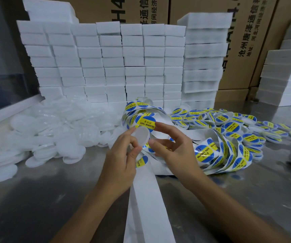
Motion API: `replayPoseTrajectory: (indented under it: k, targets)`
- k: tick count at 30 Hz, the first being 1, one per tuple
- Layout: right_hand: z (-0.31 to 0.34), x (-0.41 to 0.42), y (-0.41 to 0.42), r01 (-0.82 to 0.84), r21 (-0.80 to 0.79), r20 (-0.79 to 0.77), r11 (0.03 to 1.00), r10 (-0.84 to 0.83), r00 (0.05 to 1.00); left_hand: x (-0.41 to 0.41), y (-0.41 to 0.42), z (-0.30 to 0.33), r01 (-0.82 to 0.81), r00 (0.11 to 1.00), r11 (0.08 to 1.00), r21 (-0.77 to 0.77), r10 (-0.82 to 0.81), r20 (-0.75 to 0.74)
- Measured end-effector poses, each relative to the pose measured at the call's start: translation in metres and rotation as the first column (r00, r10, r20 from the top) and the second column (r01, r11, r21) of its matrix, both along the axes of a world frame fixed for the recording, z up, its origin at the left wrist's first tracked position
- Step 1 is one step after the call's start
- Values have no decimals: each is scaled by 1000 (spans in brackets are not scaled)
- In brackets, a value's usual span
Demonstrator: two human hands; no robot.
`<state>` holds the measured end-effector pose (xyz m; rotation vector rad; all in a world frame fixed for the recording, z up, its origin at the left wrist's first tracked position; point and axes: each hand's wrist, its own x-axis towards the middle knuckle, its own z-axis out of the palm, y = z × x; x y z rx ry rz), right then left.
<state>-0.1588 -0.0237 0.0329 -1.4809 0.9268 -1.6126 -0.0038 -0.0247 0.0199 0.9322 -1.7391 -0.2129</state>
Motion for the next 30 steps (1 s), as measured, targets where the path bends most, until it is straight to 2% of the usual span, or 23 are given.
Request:
replayPoseTrajectory:
  k: [3, 6, 9, 14, 17, 30]
  targets:
    - [-4, 2, 0, 45, -29, -53, 999, -47, 998, -6, 5, 1, 121, 986, 985, 120, -106, -126]
    - [-5, 2, -1, 99, -50, -68, 994, -102, 992, -11, 4, 1, 183, 946, 956, 231, -107, -305]
    - [-4, -1, -3, 211, -61, -60, 975, -215, 975, -12, 0, 3, 213, 856, 913, 347, -3, -518]
    - [-3, -8, -10, 312, -83, -15, 946, -315, 949, 0, -7, 5, 229, 718, 854, 467, 175, -673]
    - [-5, -11, -13, 312, -74, -30, 947, -315, 949, 4, -9, 7, 276, 672, 829, 486, 195, -714]
    - [2, -8, -7, 229, -24, -23, 973, -230, 973, 8, -11, 6, 376, 615, 784, 495, 189, -766]
